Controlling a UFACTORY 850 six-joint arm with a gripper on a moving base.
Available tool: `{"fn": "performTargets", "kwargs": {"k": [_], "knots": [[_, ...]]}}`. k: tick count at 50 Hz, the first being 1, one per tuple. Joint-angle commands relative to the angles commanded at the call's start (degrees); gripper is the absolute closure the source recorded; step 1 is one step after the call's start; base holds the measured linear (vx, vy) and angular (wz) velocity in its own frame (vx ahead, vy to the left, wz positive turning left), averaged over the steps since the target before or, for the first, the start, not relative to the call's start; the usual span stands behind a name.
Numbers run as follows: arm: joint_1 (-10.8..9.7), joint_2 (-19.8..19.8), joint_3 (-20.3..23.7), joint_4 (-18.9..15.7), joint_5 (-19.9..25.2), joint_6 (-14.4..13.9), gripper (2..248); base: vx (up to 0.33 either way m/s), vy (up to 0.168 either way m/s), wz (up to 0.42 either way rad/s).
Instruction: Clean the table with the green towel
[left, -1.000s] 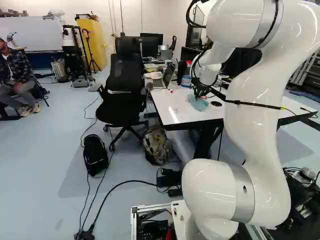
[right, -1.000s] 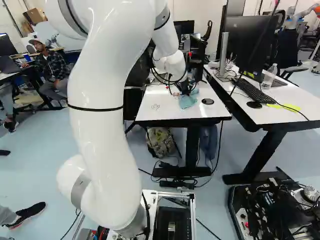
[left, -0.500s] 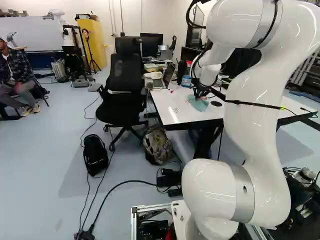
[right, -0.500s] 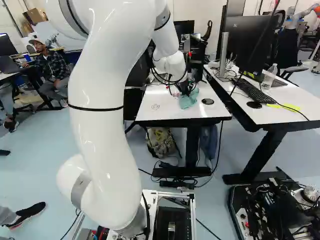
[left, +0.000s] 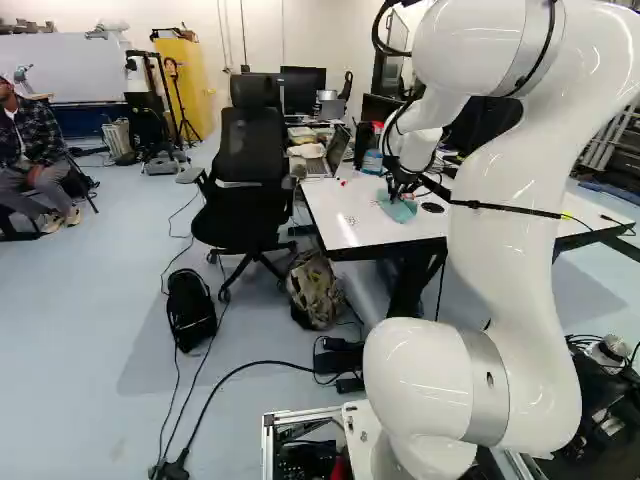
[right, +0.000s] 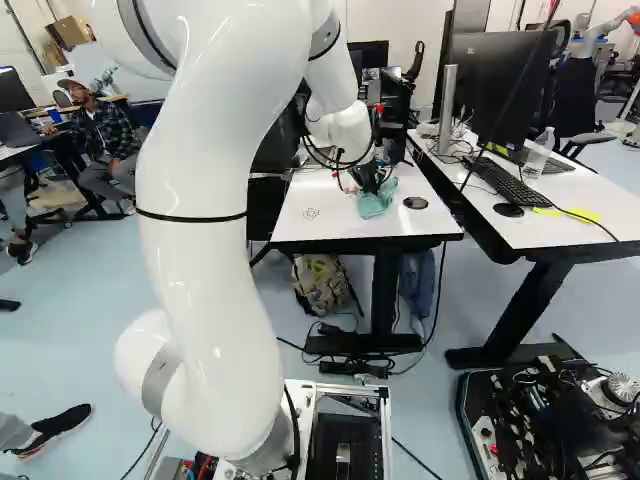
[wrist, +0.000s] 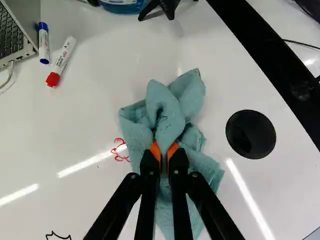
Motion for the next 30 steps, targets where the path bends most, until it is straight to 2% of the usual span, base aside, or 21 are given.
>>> {"fn": "performTargets", "kwargs": {"k": [10,30], "knots": [[0.5,0.2,0.3,0.0,0.0,0.0,214,0.000,0.000,0.000],[3.5,1.6,2.1,0.0,0.0,0.0,214,0.000,0.000,0.000]]}}
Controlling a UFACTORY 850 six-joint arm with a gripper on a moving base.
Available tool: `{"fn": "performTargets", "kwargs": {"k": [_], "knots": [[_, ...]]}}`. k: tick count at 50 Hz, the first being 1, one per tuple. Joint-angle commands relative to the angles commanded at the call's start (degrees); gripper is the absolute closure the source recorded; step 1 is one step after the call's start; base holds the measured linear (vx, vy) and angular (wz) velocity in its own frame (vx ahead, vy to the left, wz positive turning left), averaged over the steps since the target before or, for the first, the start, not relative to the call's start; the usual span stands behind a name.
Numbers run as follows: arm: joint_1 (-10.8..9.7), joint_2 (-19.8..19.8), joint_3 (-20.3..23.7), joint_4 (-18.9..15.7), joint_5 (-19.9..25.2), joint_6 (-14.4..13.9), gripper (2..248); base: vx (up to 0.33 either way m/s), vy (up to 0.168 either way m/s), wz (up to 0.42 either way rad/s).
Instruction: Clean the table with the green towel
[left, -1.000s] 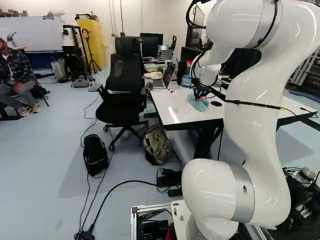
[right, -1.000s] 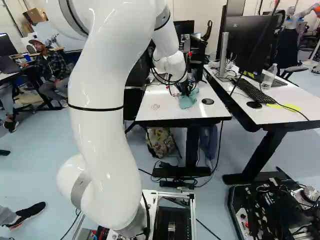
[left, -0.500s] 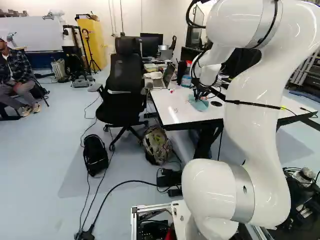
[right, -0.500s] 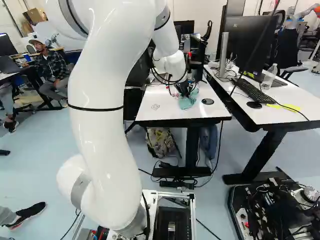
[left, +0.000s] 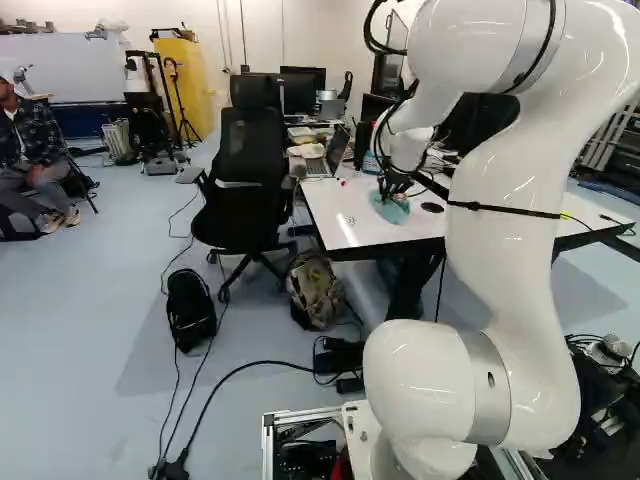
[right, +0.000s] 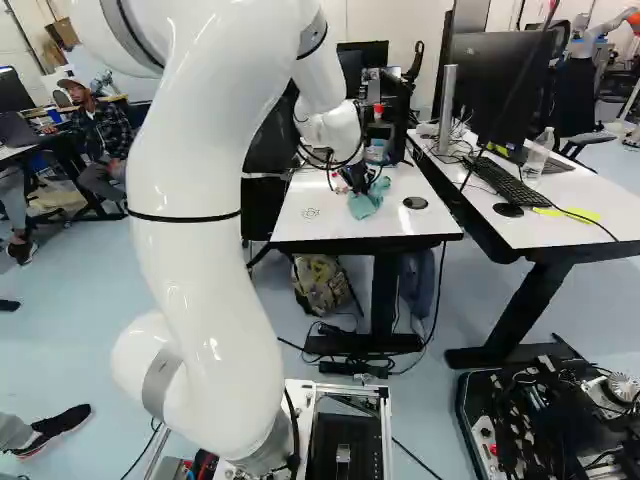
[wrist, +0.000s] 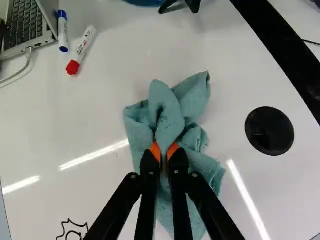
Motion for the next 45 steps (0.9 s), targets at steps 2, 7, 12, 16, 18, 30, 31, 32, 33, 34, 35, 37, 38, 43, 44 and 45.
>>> {"fn": "performTargets", "kwargs": {"k": [2,7,12,16,18,30,31,32,33,34,35,37,38,43,44,45], "knots": [[0.3,0.1,0.2,0.0,0.0,0.0,214,0.000,0.000,0.000],[1.2,0.4,0.6,0.0,0.0,0.0,214,0.000,0.000,0.000],[2.0,0.6,0.8,0.0,0.0,0.0,214,0.000,0.000,0.000],[2.7,0.5,0.7,0.0,0.0,0.0,214,0.000,0.000,0.000],[3.1,0.4,0.5,0.0,0.0,0.0,214,0.000,0.000,0.000],[3.9,-1.8,-2.4,0.0,0.0,0.0,214,0.000,0.000,0.000],[3.9,-2.1,-2.7,0.0,0.0,0.0,214,0.000,0.000,0.000],[3.9,-2.3,-3.0,0.0,0.0,0.0,214,0.000,0.000,0.000],[3.9,-2.6,-3.3,0.0,0.0,0.0,214,0.000,0.000,0.000],[3.9,-2.8,-3.6,0.0,0.0,0.0,214,0.000,0.000,0.000],[3.8,-3.0,-3.9,0.0,0.0,0.0,214,0.000,0.000,0.000],[3.7,-3.5,-4.5,0.0,0.0,0.0,214,0.000,0.000,0.000],[3.7,-3.7,-4.8,0.0,0.0,0.0,214,0.000,0.000,0.000],[3.3,-4.7,-6.2,0.0,0.0,0.0,214,0.000,0.000,0.000],[3.2,-4.9,-6.4,0.0,0.0,0.0,214,0.000,0.000,0.000],[3.1,-5.1,-6.7,0.0,0.0,0.0,214,0.000,0.000,0.000]]}}
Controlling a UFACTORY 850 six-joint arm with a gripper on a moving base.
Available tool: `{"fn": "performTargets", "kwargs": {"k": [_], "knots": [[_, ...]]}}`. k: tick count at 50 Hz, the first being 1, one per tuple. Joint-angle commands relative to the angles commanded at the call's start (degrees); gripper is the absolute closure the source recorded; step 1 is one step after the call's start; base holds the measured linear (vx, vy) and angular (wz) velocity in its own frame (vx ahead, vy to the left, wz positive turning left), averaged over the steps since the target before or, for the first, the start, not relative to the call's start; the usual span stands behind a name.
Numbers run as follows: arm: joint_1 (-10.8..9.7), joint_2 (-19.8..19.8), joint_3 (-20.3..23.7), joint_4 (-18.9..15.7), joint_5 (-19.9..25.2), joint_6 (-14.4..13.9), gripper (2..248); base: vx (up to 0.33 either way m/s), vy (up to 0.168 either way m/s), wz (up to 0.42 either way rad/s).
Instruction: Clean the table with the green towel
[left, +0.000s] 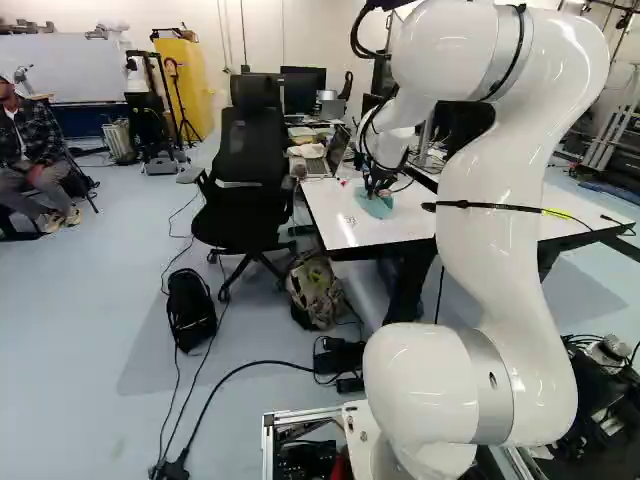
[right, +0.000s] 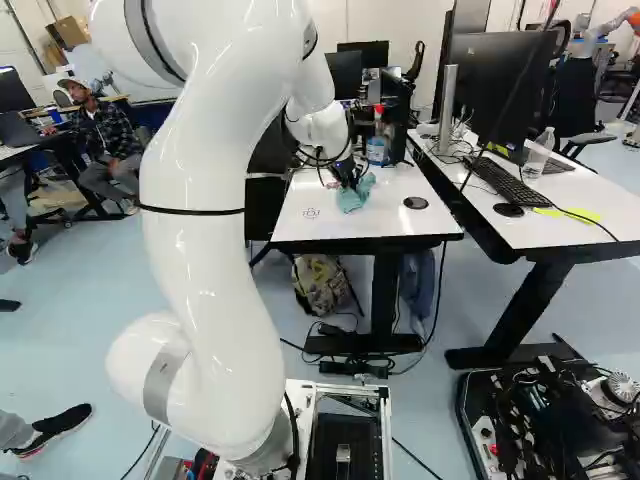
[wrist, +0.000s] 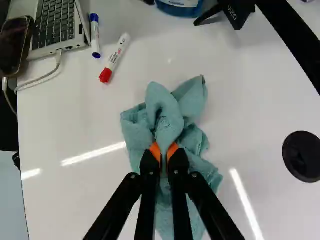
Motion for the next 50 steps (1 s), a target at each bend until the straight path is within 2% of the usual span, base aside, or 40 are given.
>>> {"fn": "performTargets", "kwargs": {"k": [50], "knots": [[-7.3,-4.0,-5.4,0.0,0.0,0.0,214,0.000,0.000,0.000]]}}
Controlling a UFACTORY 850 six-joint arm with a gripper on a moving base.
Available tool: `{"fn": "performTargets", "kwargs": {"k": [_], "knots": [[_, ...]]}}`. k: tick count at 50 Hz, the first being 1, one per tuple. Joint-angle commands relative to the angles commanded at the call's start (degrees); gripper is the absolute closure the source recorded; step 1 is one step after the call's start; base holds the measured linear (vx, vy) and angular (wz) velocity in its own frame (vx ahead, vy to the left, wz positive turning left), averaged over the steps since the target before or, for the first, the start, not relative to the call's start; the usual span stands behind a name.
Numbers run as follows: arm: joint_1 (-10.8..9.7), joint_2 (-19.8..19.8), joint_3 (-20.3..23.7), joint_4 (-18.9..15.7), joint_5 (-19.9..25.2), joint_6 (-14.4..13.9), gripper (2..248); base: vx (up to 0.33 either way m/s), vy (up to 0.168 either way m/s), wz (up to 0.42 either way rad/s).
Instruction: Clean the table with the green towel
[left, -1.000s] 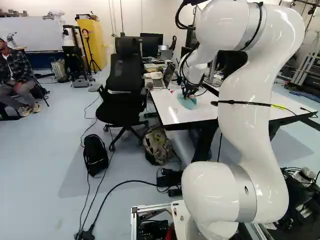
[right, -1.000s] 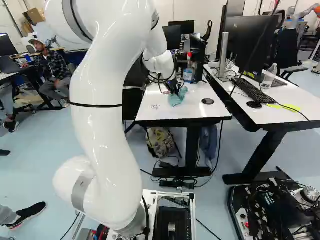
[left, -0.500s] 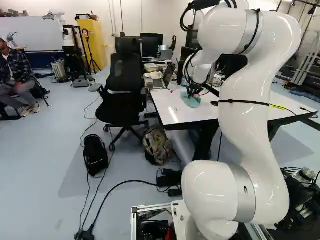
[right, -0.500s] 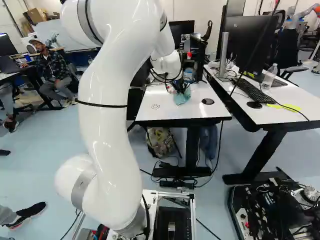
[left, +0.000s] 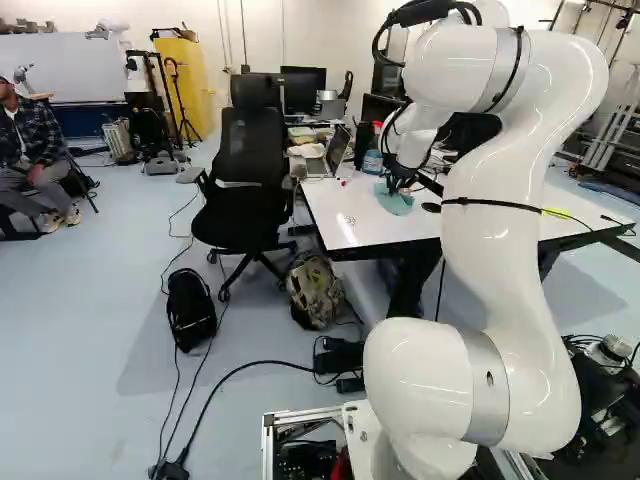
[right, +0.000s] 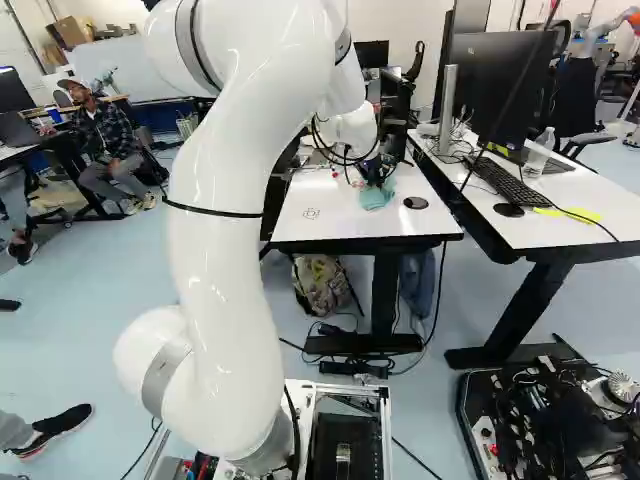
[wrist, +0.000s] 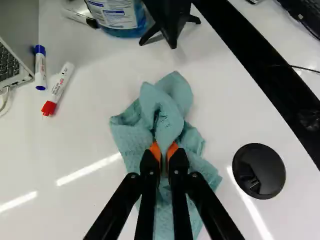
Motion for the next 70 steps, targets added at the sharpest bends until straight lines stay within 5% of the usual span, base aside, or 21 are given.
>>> {"fn": "performTargets", "kwargs": {"k": [33,70], "knots": [[-2.0,6.2,8.3,0.0,0.0,0.0,214,0.000,0.000,0.000],[4.2,6.0,8.0,0.0,0.0,0.0,214,0.000,0.000,0.000]]}}
